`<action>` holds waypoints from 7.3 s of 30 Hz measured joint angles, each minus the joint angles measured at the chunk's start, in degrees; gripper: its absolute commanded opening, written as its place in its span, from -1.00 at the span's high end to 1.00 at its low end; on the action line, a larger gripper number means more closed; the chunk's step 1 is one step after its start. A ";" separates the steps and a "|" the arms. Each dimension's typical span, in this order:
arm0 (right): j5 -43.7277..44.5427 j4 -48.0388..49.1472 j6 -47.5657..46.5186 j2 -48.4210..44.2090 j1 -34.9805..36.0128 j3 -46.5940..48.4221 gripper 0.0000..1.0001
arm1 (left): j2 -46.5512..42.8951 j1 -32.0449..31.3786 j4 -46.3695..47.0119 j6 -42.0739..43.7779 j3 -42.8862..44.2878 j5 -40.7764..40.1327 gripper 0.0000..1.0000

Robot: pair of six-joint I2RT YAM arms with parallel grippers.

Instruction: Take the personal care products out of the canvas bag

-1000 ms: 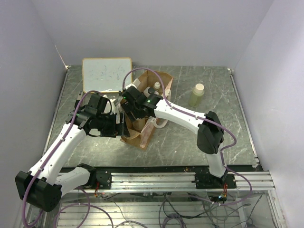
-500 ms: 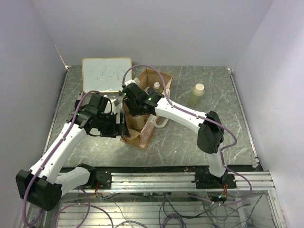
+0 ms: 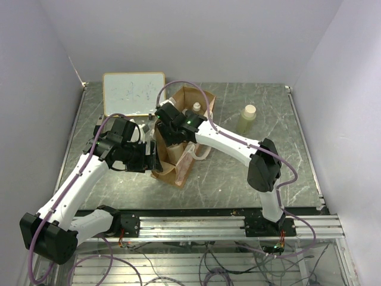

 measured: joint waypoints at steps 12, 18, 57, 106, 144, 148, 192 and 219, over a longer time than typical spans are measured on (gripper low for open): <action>-5.11 -1.88 10.73 -9.53 -4.85 -1.90 1.00 | 0.07 0.00 -0.22 -0.02 0.00 0.00 -0.81; -13.29 0.61 17.55 -16.63 -10.51 -7.58 1.00 | 0.22 0.00 -0.24 -0.02 0.02 0.00 -0.81; -40.46 4.83 19.56 -41.59 -61.72 -25.38 1.00 | 3.04 0.00 -2.38 0.20 2.99 -0.55 -0.81; -16.68 28.13 -11.89 -20.41 -58.34 -34.73 0.38 | 5.68 0.00 -4.96 -3.06 7.41 -5.73 -0.80; -22.01 11.26 6.49 -35.47 -30.86 -26.91 -0.49 | 1.84 0.00 -2.40 -1.49 3.54 -1.90 -0.80; -18.40 9.16 5.64 -29.90 -22.53 -14.43 -0.49 | 1.49 0.00 -1.55 -1.57 2.93 -1.33 -0.80; -0.20 -0.37 1.57 4.09 -7.26 4.52 -0.15 | 2.67 0.00 -3.43 -0.42 5.46 -3.78 -0.80; -1.60 -4.76 4.68 4.31 -7.32 8.17 1.00 | 2.34 0.00 -3.96 0.00 5.57 -3.98 -0.80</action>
